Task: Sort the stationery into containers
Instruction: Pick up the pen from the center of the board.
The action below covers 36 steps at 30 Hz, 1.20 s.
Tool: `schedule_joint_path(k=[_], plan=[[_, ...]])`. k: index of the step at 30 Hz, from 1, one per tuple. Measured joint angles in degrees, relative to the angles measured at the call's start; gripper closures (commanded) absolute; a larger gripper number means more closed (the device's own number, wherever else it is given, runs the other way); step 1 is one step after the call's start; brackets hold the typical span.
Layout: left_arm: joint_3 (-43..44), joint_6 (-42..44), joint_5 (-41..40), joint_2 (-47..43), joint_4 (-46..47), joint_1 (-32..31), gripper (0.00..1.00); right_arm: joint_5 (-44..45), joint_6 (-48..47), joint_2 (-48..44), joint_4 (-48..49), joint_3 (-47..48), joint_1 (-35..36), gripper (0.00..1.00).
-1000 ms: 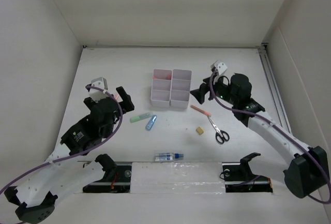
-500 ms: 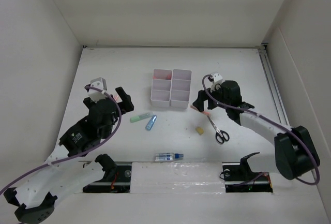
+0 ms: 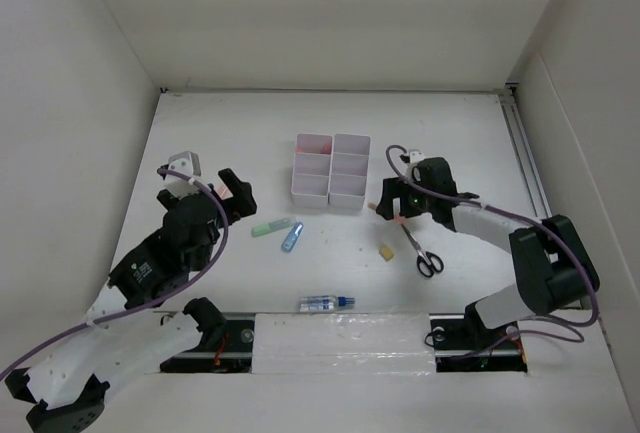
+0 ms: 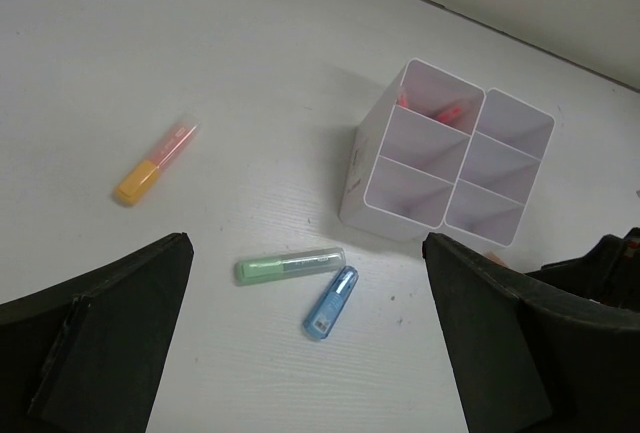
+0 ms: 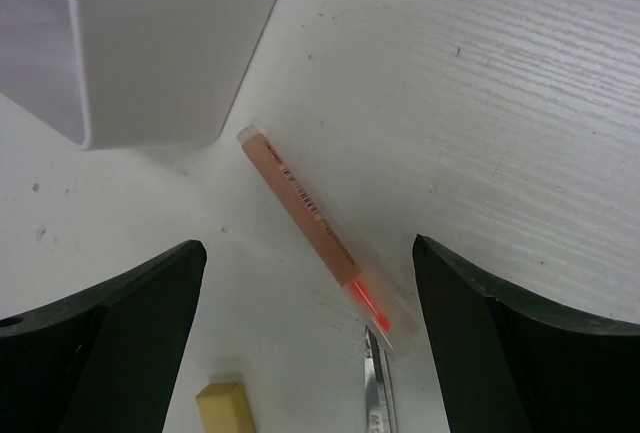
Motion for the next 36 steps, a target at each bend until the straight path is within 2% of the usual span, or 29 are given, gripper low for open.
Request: schedule_joint_path(k=[3, 9, 15, 20, 22, 28, 33, 36], plan=[[0.00, 0.07, 0.02, -0.13, 0.07, 0.00, 0.00, 2.89, 1.73, 2.80, -3.17, 2.29, 1.55, 0.11], [-0.35, 0.33, 0.02, -1.11, 0.28, 0.00, 0.00, 6.40, 4.39, 5.40, -5.99, 4.50, 2.95, 0.19], [-0.90, 0.37, 0.20, -1.95, 0.37, 0.00, 0.00, 9.75, 6.54, 5.57, -7.26, 4.98, 3.15, 0.28], [-0.90, 0.39, 0.59, -2.32, 0.55, 0.00, 0.00, 15.85, 8.13, 5.64, -12.09, 6.49, 5.09, 0.30], [-0.90, 0.52, 0.79, -2.32, 0.61, 0.00, 0.00, 17.27, 8.55, 5.66, -12.90, 6.64, 5.73, 0.36], [-0.92, 0.83, 1.05, -2.32, 0.72, 0.00, 0.00, 19.89, 9.16, 5.68, -13.86, 6.64, 6.97, 0.43], [-0.92, 0.83, 1.07, -2.34, 0.74, 0.00, 0.00, 21.38, 9.22, 5.99, -14.43, 6.93, 7.89, 0.44], [-0.92, 0.83, 1.09, -2.64, 0.74, 0.00, 0.00, 21.79, 9.27, 6.54, -14.82, 7.50, 8.11, 0.56]])
